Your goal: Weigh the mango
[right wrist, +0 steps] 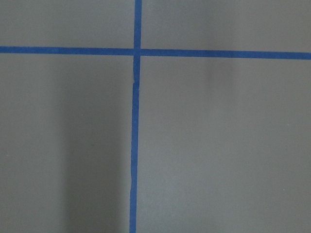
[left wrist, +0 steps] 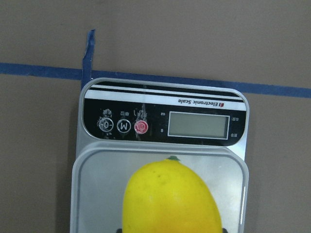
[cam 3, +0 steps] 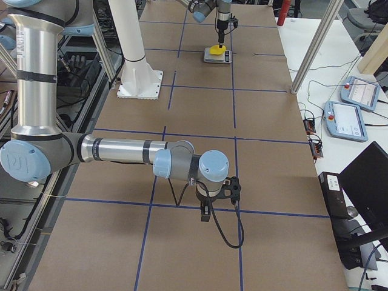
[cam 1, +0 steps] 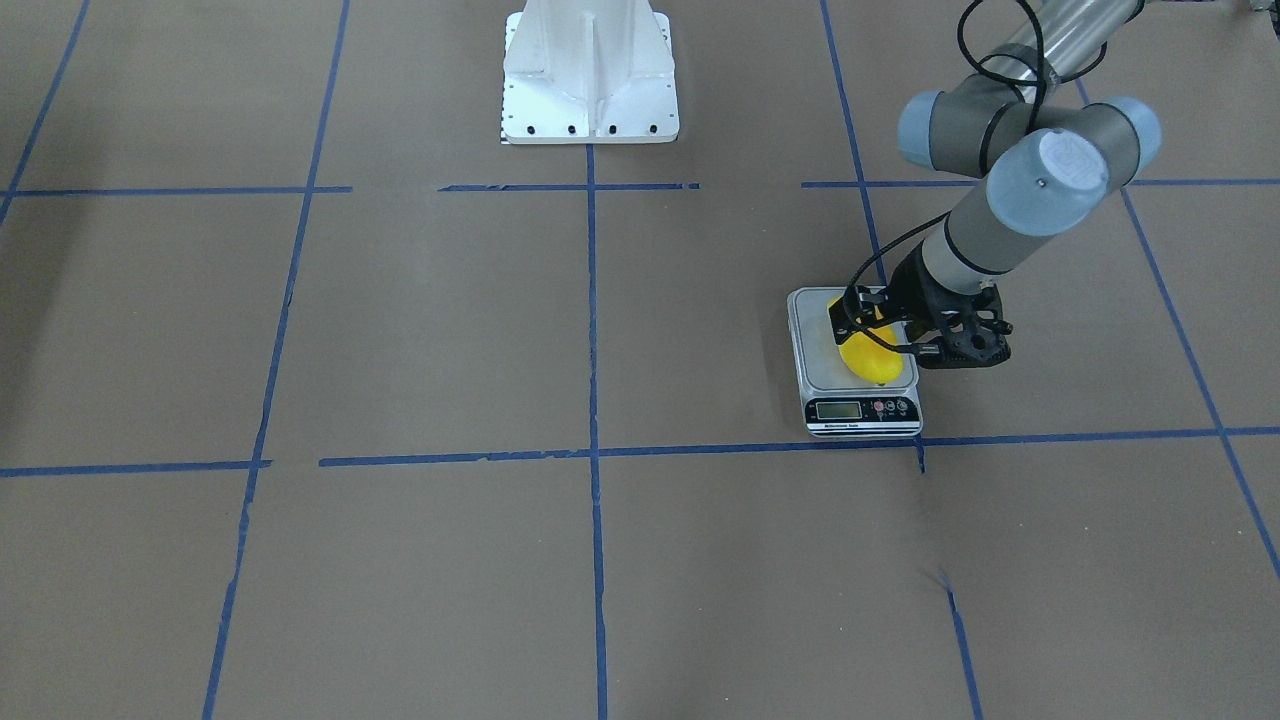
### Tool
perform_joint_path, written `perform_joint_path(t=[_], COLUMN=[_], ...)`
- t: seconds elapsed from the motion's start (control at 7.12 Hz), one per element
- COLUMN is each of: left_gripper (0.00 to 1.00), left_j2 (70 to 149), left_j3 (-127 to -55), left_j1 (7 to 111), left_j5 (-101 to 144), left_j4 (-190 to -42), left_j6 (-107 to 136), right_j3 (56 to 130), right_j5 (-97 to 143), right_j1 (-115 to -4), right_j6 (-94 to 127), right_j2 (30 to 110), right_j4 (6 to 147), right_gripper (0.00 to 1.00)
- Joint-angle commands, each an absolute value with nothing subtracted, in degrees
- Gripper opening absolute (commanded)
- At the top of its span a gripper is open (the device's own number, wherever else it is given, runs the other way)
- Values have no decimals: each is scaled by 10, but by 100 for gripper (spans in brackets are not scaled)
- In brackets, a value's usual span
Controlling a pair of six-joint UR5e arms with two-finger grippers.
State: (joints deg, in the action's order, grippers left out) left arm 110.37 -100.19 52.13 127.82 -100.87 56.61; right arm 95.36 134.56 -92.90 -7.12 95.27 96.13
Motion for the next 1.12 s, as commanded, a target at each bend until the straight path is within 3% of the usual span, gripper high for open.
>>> perform_joint_path(t=[0.0,0.14,0.42,0.7,0.98], left_gripper=[100,100,100,100,100], left_j2=[1101,1093,992,969,954], left_j3=[-1085,-1080,-1075,-969,-918], left_j1=[631,674,770,865,885], left_j5=[1281,1282,1286,1290,1317], left_j4=[-854,-798,-792,-794,-795], left_j6=[420,276,73,-87,-125], right_j3=[954,954,954,954,954], right_j5=[1346,1346,1346,1346,1346], right_j1=[-929,-929,-929,-929,-929], right_j6=[-71,-71,-71,-71,-71], right_j2=[953,953,953,953,953], right_j4=[961,962,961,961,961], right_gripper=[100,100,100,100,100])
